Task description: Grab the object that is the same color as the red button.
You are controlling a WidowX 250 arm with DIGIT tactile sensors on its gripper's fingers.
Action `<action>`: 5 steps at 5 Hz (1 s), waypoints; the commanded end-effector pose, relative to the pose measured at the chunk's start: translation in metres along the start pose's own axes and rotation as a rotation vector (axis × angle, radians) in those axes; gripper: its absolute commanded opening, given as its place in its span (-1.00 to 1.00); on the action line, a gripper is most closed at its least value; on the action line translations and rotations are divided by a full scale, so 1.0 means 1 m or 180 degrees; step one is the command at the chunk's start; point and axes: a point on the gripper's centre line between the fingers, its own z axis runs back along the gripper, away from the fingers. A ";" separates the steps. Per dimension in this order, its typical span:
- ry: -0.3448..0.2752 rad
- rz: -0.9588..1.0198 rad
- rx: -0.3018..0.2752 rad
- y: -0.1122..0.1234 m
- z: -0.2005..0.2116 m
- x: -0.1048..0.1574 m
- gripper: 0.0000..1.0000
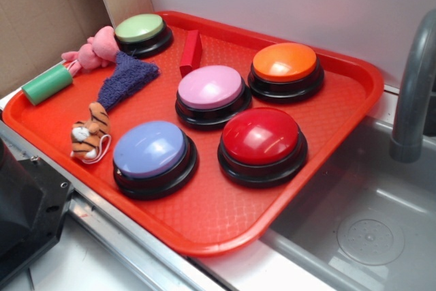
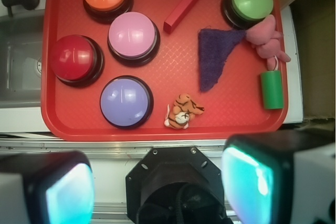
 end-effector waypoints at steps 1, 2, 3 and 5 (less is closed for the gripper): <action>0.0000 0.0000 0.0000 0.000 0.000 0.000 1.00; -0.0046 0.0334 0.0003 0.008 -0.007 0.017 1.00; -0.0145 0.0721 -0.0035 0.009 -0.019 0.034 1.00; -0.0360 0.1467 -0.0043 0.014 -0.056 0.083 1.00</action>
